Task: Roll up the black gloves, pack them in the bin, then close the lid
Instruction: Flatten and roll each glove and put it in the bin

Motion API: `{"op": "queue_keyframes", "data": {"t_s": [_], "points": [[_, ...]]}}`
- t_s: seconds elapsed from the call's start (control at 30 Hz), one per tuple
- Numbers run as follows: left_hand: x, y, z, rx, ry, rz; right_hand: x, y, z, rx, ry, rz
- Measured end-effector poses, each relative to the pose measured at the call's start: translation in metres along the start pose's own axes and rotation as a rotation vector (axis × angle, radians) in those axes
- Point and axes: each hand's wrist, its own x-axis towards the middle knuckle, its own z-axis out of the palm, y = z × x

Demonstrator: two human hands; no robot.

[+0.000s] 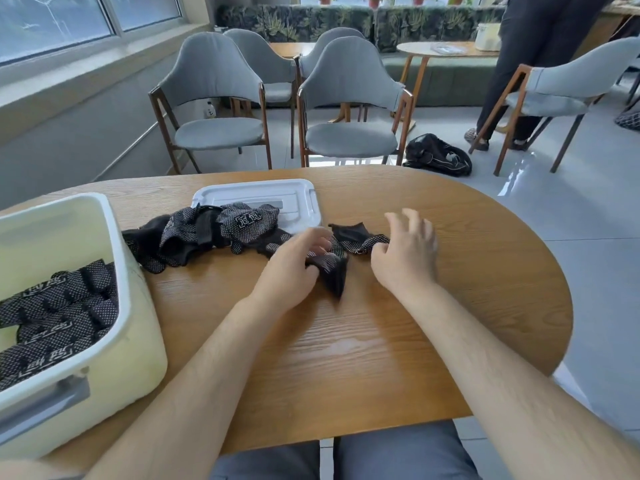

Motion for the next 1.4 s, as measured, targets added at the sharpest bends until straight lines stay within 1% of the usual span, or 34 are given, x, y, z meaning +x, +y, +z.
{"op": "queue_keyframes", "data": {"t_s": [0.07,0.1,0.13,0.17,0.2,0.23,0.3,0.37,0.43,0.53,0.6,0.67,0.73,0.8,0.87,0.93,1.03,1.13,1.2,1.27,1.33,1.4], "points": [[-0.004,-0.001,0.003,-0.017,-0.087,0.030,-0.005,-0.006,-0.005,0.123,0.103,-0.199],[-0.008,-0.004,0.004,0.012,-0.103,0.056,-0.007,-0.011,-0.006,0.190,0.102,-0.297],[-0.013,-0.007,0.005,0.066,-0.087,0.093,-0.009,-0.016,-0.006,0.236,0.064,-0.368],[-0.020,-0.011,0.006,0.159,-0.032,0.120,-0.009,-0.021,-0.005,0.258,0.002,-0.401],[-0.028,-0.016,0.007,0.254,0.051,0.110,-0.010,-0.026,-0.003,0.266,-0.051,-0.413],[-0.035,-0.019,0.005,0.325,0.140,0.060,-0.009,-0.030,0.000,0.263,-0.091,-0.417],[-0.044,-0.025,0.001,0.372,0.262,-0.034,-0.008,-0.033,0.008,0.202,-0.193,-0.426],[-0.050,-0.031,-0.003,0.379,0.262,-0.055,-0.008,-0.034,0.015,0.084,-0.333,-0.426],[-0.055,-0.033,-0.007,0.395,0.235,-0.060,-0.013,-0.035,0.021,0.100,-0.426,-0.398],[-0.058,-0.032,-0.013,0.320,0.295,-0.131,-0.027,-0.038,0.021,0.294,-0.450,-0.338],[-0.059,-0.029,-0.014,0.256,0.319,-0.178,-0.037,-0.038,0.020,0.366,-0.404,-0.336],[-0.062,-0.025,-0.013,0.211,0.333,-0.229,-0.045,-0.034,0.018,0.382,-0.321,-0.354],[-0.069,-0.019,-0.013,0.206,0.378,-0.196,-0.051,-0.030,0.016,0.329,-0.312,-0.374],[-0.077,-0.009,-0.012,0.221,0.402,-0.070,-0.056,-0.028,0.018,0.260,-0.381,-0.354],[-0.083,0.005,-0.008,0.230,0.309,0.081,-0.059,-0.026,0.022,0.274,-0.386,-0.317],[-0.087,0.016,0.001,0.303,0.148,0.157,-0.058,-0.026,0.024,0.353,-0.353,-0.282],[-0.087,0.023,0.014,0.441,-0.022,0.121,-0.053,-0.024,0.018,0.456,-0.296,-0.197],[-0.076,0.025,0.019,0.480,-0.040,0.073,-0.052,-0.023,0.006,0.477,-0.232,-0.096],[-0.067,0.032,0.017,0.342,0.009,-0.063,-0.056,-0.022,-0.005,0.495,-0.208,-0.016],[-0.059,0.045,0.007,0.063,0.123,-0.268,-0.060,-0.024,-0.015,0.577,-0.272,-0.004],[-0.051,0.058,-0.002,-0.327,0.172,-0.441,-0.067,-0.029,-0.020,0.668,-0.362,-0.088],[-0.046,0.066,-0.011,-0.656,0.158,-0.482,-0.070,-0.032,-0.022,0.735,-0.363,-0.170]]}}
